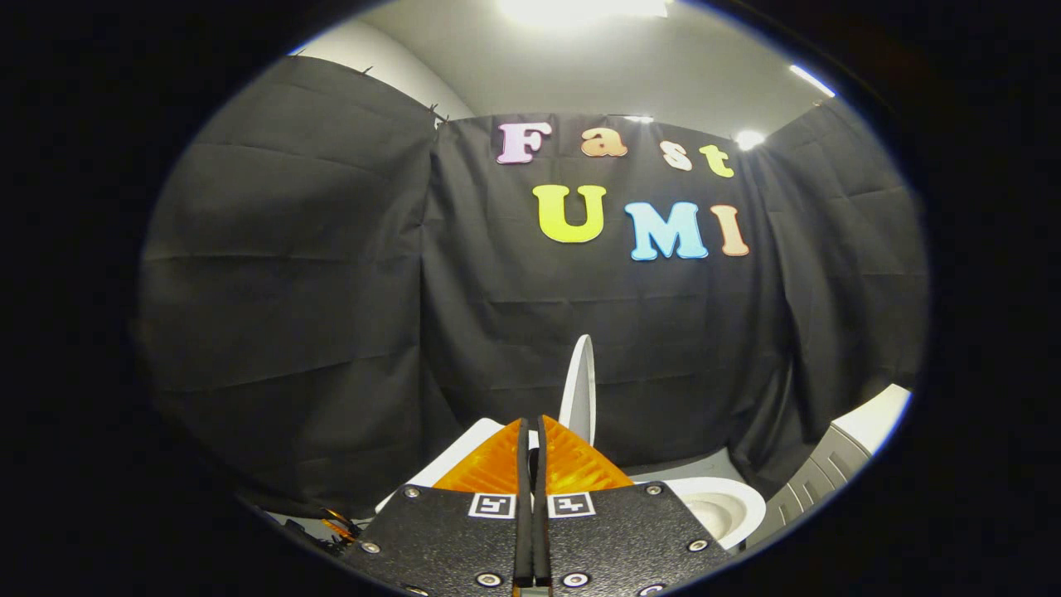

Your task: Open the toilet lid.

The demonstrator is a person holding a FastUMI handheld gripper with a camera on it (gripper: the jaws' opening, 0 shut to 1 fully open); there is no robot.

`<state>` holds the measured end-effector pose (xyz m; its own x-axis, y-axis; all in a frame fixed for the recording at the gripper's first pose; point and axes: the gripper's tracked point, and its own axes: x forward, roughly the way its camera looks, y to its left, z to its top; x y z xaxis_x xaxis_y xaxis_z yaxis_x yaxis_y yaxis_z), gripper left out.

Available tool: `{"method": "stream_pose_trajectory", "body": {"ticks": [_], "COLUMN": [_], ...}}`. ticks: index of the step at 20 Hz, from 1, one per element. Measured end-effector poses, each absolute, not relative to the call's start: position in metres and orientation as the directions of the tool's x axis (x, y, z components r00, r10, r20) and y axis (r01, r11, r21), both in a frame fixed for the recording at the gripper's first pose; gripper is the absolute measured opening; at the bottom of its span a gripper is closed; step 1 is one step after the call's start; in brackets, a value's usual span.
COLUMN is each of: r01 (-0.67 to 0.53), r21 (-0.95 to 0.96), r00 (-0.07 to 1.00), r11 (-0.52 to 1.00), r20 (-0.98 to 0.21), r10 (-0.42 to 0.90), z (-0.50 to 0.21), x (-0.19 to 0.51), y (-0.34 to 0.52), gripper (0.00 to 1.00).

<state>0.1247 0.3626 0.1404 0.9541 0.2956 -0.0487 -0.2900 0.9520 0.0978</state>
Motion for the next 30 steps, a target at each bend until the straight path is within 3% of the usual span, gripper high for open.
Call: {"method": "stream_pose_trajectory", "body": {"ticks": [12, 17, 19, 24, 26, 30], "r01": [-0.473, -0.425, -0.417, -0.402, -0.377, -0.326], "r21": [0.060, 0.013, 0.042, 0.014, -0.014, -0.007], "r00": [0.877, 0.905, 0.908, 0.916, 0.925, 0.941], "r11": [0.879, 0.905, 0.908, 0.915, 0.926, 0.946], "r20": [-0.063, -0.014, -0.032, 0.016, 0.049, 0.097], "r10": [0.476, 0.425, 0.418, 0.402, 0.377, 0.325], "z": [0.120, 0.134, 0.124, 0.143, 0.154, 0.168], "x": [0.117, 0.118, 0.118, 0.106, 0.104, 0.099], "y": [0.433, 0.403, 0.395, 0.371, 0.354, 0.315], "gripper": [0.00, 0.03, 0.17, 0.89, 0.94, 0.95]}}
